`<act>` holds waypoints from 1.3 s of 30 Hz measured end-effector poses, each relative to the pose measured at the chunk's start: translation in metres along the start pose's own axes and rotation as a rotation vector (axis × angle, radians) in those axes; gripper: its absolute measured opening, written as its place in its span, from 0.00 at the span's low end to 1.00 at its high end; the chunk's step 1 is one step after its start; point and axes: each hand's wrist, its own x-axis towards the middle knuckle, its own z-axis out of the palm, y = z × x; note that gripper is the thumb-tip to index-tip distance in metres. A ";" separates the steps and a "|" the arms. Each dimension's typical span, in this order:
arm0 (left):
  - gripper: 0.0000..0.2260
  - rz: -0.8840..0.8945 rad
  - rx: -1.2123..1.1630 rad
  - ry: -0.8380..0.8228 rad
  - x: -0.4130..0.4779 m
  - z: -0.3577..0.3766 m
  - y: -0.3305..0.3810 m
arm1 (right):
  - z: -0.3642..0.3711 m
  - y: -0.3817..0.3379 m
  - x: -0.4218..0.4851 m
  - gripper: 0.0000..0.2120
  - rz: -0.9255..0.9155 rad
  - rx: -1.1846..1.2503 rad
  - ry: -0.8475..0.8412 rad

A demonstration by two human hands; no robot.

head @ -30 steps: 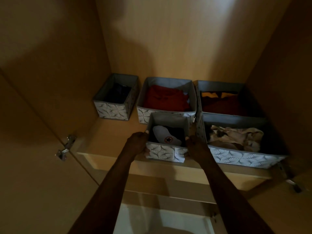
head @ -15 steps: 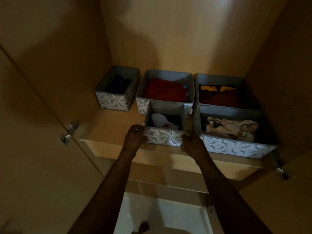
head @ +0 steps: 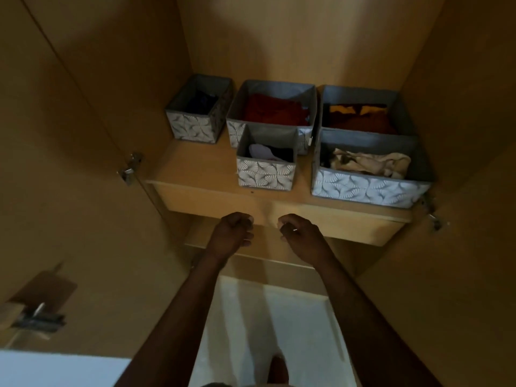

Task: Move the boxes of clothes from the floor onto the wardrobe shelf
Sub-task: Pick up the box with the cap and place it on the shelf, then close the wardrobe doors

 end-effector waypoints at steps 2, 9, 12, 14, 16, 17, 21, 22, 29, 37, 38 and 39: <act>0.08 0.010 0.019 -0.032 -0.013 0.005 -0.006 | 0.002 0.004 -0.019 0.14 -0.027 -0.019 -0.010; 0.07 0.035 0.062 -0.194 -0.072 0.027 -0.029 | 0.014 0.039 -0.115 0.09 0.033 0.060 0.249; 0.08 0.003 0.049 -0.293 -0.097 0.043 -0.049 | 0.017 0.056 -0.174 0.09 0.076 0.073 0.350; 0.07 -0.008 0.056 -0.357 -0.116 0.059 -0.064 | 0.014 0.066 -0.215 0.09 0.115 0.051 0.400; 0.07 0.005 0.070 -0.409 -0.136 0.078 -0.072 | 0.009 0.076 -0.249 0.09 0.160 0.050 0.447; 0.07 0.012 0.086 -0.434 -0.146 0.088 -0.073 | 0.004 0.080 -0.263 0.09 0.192 0.056 0.476; 0.08 0.059 0.140 -0.556 -0.187 0.130 -0.067 | -0.020 0.100 -0.314 0.11 0.284 0.101 0.672; 0.07 0.076 0.140 -0.570 -0.194 0.140 -0.066 | -0.028 0.105 -0.324 0.11 0.297 0.111 0.716; 0.04 0.169 0.159 -0.622 -0.244 0.222 -0.054 | -0.082 0.149 -0.393 0.08 0.301 0.122 1.188; 0.06 0.393 0.271 -0.662 -0.308 0.299 -0.043 | -0.146 0.198 -0.418 0.24 0.326 0.098 0.977; 0.08 0.421 0.279 -0.652 -0.316 0.307 -0.043 | -0.150 0.205 -0.418 0.23 0.288 0.116 0.925; 0.10 0.443 0.285 -0.643 -0.321 0.311 -0.042 | -0.150 0.203 -0.419 0.21 0.264 0.152 0.891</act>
